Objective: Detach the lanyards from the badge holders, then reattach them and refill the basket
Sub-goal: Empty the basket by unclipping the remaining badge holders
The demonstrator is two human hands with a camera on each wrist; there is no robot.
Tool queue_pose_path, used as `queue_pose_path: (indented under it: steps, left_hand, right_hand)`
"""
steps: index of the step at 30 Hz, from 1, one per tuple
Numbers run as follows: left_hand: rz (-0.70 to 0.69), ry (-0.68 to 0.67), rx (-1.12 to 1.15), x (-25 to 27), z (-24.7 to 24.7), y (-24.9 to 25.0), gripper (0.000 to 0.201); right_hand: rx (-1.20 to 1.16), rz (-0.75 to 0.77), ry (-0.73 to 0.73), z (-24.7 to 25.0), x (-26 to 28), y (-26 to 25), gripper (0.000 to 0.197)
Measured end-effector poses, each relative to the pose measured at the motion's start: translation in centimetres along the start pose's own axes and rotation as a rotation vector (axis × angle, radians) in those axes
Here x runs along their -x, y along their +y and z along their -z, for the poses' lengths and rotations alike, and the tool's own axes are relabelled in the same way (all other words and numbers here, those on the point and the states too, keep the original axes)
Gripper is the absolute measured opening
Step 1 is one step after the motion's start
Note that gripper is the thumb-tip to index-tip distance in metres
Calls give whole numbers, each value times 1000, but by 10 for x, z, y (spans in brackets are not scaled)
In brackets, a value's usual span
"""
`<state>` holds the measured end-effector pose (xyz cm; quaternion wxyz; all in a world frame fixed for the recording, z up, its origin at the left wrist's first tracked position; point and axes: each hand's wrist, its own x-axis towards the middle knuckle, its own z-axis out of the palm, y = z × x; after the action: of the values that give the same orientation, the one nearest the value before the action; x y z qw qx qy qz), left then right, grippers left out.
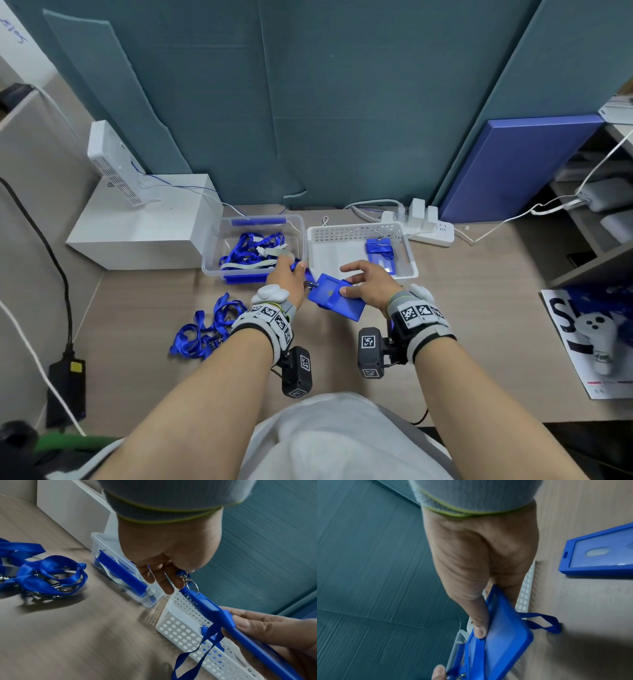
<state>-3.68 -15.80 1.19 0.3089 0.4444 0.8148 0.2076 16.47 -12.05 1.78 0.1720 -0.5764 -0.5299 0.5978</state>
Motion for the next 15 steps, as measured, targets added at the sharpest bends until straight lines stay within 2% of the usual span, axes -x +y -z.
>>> queue_pose_path:
  steps: [5, 9, 10, 12, 15]
  left_hand:
    - [118, 56, 21, -1, 4, -2, 25]
    - [150, 16, -101, 1, 7, -11, 22]
    - [136, 19, -93, 1, 6, -11, 19]
    - [21, 18, 54, 0, 3, -8, 15]
    - [-193, -143, 199, 4, -1, 2, 26]
  right_hand:
    - [7, 28, 7, 2, 0, -3, 51]
    - [24, 57, 25, 3, 2, -1, 49]
    - [29, 61, 29, 3, 2, -1, 49]
    - [49, 72, 35, 3, 3, -1, 49]
    - [53, 91, 46, 4, 4, -2, 50]
